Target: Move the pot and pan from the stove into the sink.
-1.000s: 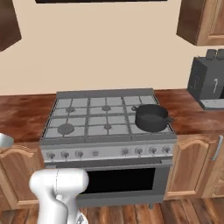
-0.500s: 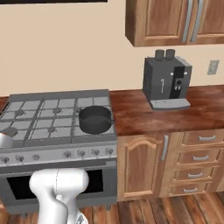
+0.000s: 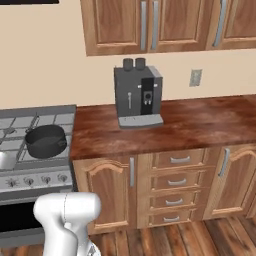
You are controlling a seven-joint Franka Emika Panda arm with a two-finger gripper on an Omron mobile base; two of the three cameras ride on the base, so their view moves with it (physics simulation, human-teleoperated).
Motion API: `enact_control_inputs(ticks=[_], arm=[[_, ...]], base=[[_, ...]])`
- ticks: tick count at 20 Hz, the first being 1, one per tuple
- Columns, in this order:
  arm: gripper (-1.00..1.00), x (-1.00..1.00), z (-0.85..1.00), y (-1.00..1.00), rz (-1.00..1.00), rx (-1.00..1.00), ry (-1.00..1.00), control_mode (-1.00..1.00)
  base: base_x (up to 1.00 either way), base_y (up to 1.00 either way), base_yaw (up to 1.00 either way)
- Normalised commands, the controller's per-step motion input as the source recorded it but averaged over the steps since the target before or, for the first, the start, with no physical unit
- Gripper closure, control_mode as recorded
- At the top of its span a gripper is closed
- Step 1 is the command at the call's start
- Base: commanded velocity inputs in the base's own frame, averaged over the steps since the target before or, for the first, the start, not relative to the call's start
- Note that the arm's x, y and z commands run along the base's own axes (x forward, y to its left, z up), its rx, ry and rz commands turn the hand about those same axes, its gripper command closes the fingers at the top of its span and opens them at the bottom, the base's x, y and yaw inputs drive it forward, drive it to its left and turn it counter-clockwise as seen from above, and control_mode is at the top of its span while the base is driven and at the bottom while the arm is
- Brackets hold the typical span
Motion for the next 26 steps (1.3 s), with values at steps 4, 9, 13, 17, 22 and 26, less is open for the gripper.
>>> enact_control_inputs(ticks=[4, 9, 13, 17, 22, 26], arm=[[-1.00, 0.00, 0.00, 0.00, 0.00, 0.00, 0.00, 1.00], [-1.00, 0.24, 0.00, 0.07, -0.03, 0.00, 0.00, -1.00], [-1.00, 0.72, 0.01, 0.33, -0.12, 0.00, 0.00, -1.00], [-1.00, 0.54, 0.03, 0.24, -0.07, 0.00, 0.02, -1.00], [-1.00, 0.37, 0.00, 0.06, -0.01, -0.02, 0.11, -1.00], [-1.00, 0.26, 0.00, 0.10, 0.00, -0.03, 0.14, -1.00]], base=[[0.17, -0.23, -0.01], [0.05, 0.00, 0.00], [0.00, 0.00, 0.00], [0.00, 0.00, 0.00], [0.00, 0.00, 0.00], [0.00, 0.00, 0.00]])
